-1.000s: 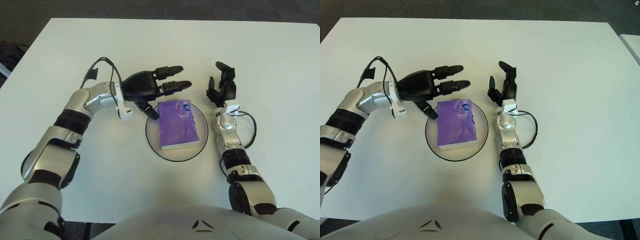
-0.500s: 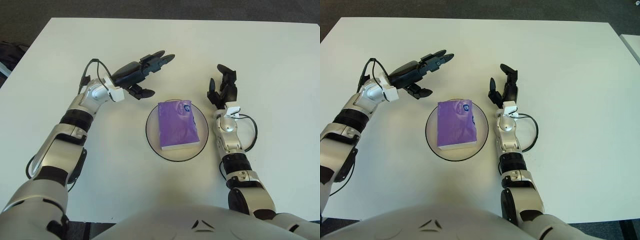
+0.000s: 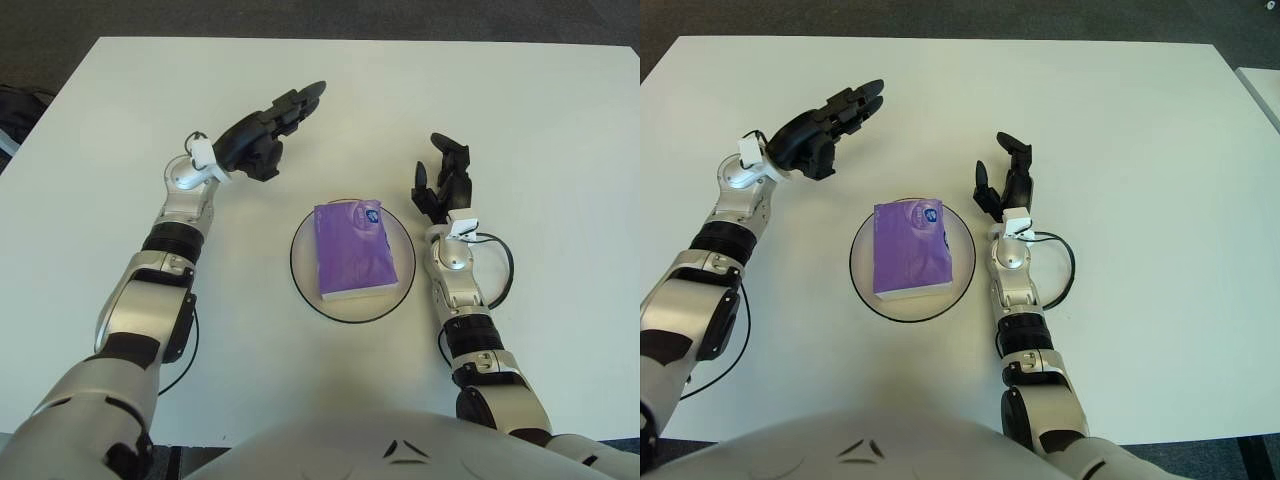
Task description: Put the tissue paper into the plate.
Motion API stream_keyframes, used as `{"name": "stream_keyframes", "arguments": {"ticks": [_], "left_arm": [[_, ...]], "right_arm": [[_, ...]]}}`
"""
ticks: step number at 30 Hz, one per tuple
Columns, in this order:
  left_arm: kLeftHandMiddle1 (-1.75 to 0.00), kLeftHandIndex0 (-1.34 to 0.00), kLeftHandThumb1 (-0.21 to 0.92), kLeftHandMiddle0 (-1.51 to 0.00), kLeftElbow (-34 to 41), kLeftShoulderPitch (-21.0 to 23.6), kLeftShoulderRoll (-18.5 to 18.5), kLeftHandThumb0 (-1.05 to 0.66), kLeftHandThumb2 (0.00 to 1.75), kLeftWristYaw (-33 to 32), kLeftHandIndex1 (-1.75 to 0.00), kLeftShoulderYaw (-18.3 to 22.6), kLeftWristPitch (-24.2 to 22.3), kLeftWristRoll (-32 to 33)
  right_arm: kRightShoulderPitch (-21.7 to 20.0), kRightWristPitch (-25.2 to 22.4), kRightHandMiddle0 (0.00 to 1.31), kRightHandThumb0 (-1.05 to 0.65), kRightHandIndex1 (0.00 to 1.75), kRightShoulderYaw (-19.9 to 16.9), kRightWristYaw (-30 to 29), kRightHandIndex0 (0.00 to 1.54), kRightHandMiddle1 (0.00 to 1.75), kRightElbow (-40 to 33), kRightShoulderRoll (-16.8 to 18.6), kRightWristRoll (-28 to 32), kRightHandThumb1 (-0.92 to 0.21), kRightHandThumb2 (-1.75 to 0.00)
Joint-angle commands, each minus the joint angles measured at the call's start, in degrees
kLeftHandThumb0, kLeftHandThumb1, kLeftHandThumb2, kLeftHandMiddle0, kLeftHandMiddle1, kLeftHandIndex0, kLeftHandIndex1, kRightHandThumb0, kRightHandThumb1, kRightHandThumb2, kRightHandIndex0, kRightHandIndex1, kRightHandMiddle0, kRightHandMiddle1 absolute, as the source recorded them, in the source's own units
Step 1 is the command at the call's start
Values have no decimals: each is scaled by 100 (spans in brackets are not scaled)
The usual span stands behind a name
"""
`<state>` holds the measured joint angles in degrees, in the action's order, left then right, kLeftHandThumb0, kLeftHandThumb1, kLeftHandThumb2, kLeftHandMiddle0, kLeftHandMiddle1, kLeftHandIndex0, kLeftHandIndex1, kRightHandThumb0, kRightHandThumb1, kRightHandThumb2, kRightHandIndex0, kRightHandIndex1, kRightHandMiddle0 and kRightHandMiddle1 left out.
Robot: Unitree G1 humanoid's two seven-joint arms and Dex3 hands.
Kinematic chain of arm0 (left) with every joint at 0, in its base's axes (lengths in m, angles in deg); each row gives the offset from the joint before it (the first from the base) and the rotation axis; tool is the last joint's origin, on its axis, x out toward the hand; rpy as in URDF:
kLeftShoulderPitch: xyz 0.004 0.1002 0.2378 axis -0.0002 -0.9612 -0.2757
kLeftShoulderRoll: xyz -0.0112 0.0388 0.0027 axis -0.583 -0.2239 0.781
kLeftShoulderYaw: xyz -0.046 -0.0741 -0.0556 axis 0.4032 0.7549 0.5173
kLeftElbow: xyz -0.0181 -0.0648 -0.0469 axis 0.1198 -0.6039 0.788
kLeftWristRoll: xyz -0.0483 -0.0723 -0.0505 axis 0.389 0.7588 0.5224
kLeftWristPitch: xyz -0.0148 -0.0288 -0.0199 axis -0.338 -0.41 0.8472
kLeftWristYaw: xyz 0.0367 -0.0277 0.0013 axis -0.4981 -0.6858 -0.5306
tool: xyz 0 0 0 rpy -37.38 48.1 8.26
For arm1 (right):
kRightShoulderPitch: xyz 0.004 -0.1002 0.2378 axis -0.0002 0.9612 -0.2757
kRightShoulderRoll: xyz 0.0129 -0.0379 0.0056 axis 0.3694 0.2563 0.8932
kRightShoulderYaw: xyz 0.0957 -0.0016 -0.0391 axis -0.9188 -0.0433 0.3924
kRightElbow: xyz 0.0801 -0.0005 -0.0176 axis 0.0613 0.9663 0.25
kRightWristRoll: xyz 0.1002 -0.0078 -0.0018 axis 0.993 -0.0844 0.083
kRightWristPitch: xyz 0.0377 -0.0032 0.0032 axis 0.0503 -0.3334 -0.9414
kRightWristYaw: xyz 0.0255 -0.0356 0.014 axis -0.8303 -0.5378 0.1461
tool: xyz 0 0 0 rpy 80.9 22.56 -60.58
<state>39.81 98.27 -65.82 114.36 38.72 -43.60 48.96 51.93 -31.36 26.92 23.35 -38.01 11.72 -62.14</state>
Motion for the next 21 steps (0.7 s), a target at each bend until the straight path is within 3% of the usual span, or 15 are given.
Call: {"name": "stream_keyframes", "arguments": {"ticks": [1, 8, 13, 21], "left_arm": [[0, 0, 92, 0, -216, 89, -59, -105, 95, 194, 0, 358, -96, 100], [0, 0, 92, 0, -751, 19, 42, -105, 100, 22, 0, 852, -220, 46], [-1, -3, 92, -1, -1130, 76, 192, -105, 113, -305, -2, 1070, -301, -74], [0, -4, 92, -1, -1015, -372, 649, -105, 118, -808, -3, 1351, -302, -84]], "right_arm": [[696, -721, 0, -60, 2, -15, 15, 47, 91, 452, 65, 18, -92, -55], [745, -773, 0, -60, 2, 2, 22, 48, 92, 381, 62, -8, -92, -56], [756, -837, 0, -60, 2, 14, 17, 48, 93, 337, 69, -23, -92, -56], [802, -876, 0, -60, 2, 33, 30, 48, 94, 271, 75, -19, -92, -56]]}}
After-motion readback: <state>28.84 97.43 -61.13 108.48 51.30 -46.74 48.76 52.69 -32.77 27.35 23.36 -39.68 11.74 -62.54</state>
